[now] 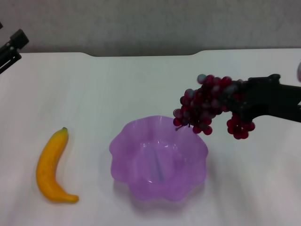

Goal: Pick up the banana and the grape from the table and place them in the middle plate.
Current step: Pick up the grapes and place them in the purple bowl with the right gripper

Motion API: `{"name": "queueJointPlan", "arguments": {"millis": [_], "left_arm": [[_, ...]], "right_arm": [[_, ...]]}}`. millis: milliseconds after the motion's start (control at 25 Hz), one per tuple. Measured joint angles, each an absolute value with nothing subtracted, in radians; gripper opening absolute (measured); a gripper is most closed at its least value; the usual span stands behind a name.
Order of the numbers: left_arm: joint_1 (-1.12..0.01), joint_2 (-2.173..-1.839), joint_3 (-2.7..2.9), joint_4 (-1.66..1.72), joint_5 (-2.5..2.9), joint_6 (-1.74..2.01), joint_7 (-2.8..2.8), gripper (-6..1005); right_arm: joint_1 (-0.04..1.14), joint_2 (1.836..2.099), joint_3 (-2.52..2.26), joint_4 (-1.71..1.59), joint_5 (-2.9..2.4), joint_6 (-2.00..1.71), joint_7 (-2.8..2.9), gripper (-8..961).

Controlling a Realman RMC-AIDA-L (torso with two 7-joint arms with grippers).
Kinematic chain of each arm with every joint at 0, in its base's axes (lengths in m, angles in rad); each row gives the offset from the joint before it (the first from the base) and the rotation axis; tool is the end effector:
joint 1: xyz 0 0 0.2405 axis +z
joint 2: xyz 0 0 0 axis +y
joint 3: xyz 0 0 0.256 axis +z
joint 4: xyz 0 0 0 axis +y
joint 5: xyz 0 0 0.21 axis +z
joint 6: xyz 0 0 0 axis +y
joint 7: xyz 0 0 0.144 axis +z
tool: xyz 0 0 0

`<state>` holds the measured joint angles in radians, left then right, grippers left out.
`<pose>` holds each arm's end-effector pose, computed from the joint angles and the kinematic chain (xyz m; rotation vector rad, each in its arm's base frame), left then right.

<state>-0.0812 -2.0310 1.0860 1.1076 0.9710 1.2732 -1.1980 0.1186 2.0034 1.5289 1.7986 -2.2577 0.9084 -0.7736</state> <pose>-0.2534 0.3049 0.1263 -1.9617 -0.2680 -1.0755 0.1555 0.3238 0.0407 -2.3536 0.4433 0.2217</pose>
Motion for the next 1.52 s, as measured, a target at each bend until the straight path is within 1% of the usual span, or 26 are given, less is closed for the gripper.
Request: {"name": "queueJointPlan", "arguments": {"millis": [1520], "left_arm": [[-0.078,-2.031,1.086,1.109,0.971,1.273,-1.201,755]], "right_arm": [[0.149,2.0,1.34,1.835,-2.34,0.952,-0.794,332]]}}
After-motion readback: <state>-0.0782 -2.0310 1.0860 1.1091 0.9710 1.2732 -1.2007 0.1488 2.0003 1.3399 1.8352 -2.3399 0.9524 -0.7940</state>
